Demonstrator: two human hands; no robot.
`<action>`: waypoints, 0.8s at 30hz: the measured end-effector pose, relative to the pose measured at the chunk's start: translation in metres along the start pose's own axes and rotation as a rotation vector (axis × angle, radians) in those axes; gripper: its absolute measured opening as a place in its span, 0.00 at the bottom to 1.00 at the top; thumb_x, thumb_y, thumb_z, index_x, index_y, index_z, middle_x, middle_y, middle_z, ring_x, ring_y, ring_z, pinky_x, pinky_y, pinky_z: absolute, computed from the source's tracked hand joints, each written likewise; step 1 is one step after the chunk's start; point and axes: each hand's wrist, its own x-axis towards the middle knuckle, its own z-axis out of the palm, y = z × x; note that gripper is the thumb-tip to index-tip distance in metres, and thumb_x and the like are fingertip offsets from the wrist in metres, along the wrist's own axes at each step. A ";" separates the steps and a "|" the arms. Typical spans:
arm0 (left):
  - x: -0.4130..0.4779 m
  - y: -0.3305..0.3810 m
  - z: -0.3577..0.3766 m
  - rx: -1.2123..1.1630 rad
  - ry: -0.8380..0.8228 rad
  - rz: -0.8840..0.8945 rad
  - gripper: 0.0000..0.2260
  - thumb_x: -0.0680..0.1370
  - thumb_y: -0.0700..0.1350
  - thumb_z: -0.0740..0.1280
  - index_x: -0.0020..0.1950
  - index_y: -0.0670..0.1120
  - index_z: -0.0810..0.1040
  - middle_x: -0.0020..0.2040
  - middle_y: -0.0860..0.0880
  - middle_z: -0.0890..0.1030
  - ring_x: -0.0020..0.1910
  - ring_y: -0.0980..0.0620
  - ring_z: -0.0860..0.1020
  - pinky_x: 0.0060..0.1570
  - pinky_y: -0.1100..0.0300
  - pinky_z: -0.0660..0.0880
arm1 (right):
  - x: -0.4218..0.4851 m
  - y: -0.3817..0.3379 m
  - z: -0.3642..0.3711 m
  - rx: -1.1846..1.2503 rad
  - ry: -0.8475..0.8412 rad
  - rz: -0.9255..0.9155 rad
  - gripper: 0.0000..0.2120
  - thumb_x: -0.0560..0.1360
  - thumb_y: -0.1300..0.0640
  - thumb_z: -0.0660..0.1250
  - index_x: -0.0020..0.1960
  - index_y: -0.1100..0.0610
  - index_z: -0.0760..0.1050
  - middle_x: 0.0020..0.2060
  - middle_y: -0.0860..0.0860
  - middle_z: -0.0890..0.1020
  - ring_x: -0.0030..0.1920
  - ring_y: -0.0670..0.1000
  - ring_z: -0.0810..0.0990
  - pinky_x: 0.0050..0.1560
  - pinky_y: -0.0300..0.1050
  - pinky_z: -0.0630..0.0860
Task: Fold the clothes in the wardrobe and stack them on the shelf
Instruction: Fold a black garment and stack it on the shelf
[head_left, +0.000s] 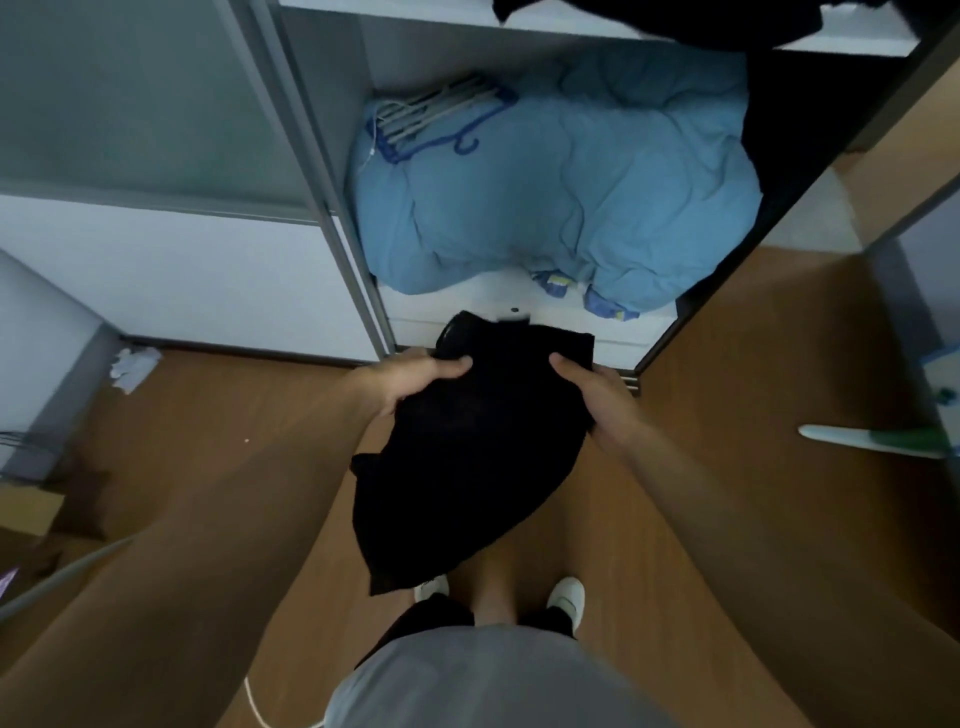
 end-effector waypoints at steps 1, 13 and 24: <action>-0.002 0.005 -0.004 -0.111 0.029 0.078 0.22 0.73 0.59 0.74 0.58 0.44 0.82 0.51 0.44 0.86 0.47 0.48 0.86 0.44 0.60 0.82 | 0.000 -0.004 0.002 0.055 -0.032 -0.028 0.13 0.74 0.51 0.74 0.56 0.55 0.84 0.53 0.54 0.86 0.53 0.53 0.86 0.49 0.41 0.81; -0.019 0.046 -0.030 -0.284 -0.060 0.285 0.26 0.65 0.67 0.76 0.57 0.54 0.80 0.54 0.54 0.86 0.54 0.56 0.84 0.45 0.66 0.80 | -0.015 -0.100 0.026 0.068 0.014 -0.250 0.18 0.81 0.51 0.66 0.66 0.59 0.77 0.58 0.55 0.84 0.58 0.53 0.84 0.61 0.49 0.80; -0.019 0.117 -0.009 -0.520 0.056 0.455 0.25 0.72 0.63 0.73 0.60 0.46 0.83 0.56 0.44 0.85 0.55 0.44 0.84 0.53 0.52 0.81 | -0.030 -0.099 -0.013 -0.073 -0.150 -0.244 0.18 0.81 0.53 0.66 0.69 0.56 0.74 0.61 0.51 0.83 0.63 0.50 0.81 0.67 0.45 0.74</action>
